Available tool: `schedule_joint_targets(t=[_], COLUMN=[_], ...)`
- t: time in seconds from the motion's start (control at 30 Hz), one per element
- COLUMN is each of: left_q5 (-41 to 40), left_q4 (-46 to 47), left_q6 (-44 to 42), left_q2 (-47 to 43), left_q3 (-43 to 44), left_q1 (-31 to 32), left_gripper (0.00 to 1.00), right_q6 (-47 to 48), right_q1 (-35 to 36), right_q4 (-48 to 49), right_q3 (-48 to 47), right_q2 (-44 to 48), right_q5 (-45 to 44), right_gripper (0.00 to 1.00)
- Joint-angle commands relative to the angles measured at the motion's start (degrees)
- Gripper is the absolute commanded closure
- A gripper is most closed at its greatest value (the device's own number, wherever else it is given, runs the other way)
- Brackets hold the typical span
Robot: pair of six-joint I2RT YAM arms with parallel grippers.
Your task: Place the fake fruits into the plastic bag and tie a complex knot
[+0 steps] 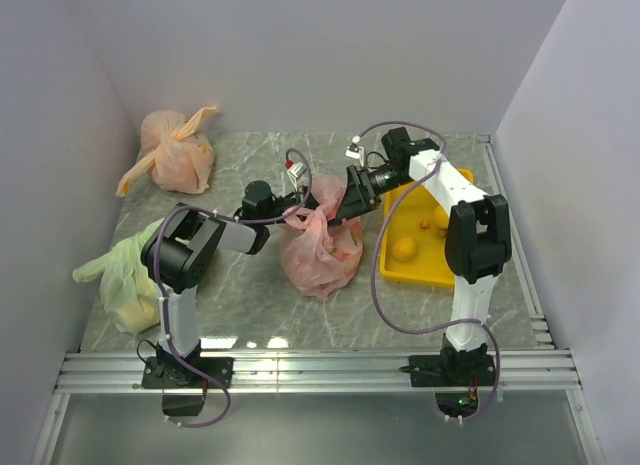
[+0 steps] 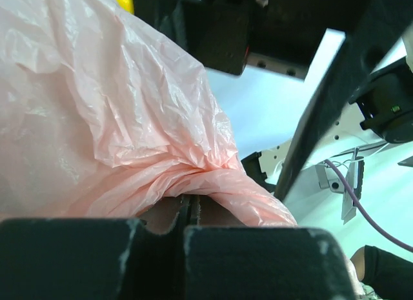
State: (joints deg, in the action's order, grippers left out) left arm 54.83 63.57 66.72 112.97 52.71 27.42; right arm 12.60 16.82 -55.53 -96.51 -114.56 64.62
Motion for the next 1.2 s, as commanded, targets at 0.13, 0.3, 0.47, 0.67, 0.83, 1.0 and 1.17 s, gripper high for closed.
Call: schedule_joint_targets(t=[0.13,0.3,0.47,0.67,0.83,1.0,1.17], left_q5=[2.2,2.1,2.1,2.1,2.1,1.9,1.8], left_q4=[3.4,3.8,3.7,3.7,2.6,-1.1,-4.7], left_q6=[-1.2,-1.1,-1.4,-1.2,-1.5,-3.5,-4.0], left_q2=[-1.9,-1.7,-1.7,-1.5,-1.7,-3.4,-3.9], left_q3=[0.5,0.6,0.7,1.0,1.3,0.3,-0.4], left_q1=[0.4,0.6,0.8,0.9,0.9,-0.2,-1.1], left_gripper=[0.99,0.99,0.99,0.99,0.94,0.82,0.73], right_q6=[2.3,-3.5,-9.1,-8.9,-5.1,-3.5,-2.1], right_q1=[-2.5,-2.9,-2.9,-2.9,-3.2,-3.2,-3.2], right_q4=[-5.7,1.3,6.3,6.6,2.5,1.3,0.1], right_q3=[1.8,3.3,4.0,3.6,1.6,1.0,0.8], right_q2=[2.0,2.4,1.9,1.2,0.5,0.5,0.6], right_q5=[4.6,3.1,1.9,2.2,1.6,1.7,2.1], right_gripper=[0.34,0.43,0.53,0.71,1.00,1.00,1.00])
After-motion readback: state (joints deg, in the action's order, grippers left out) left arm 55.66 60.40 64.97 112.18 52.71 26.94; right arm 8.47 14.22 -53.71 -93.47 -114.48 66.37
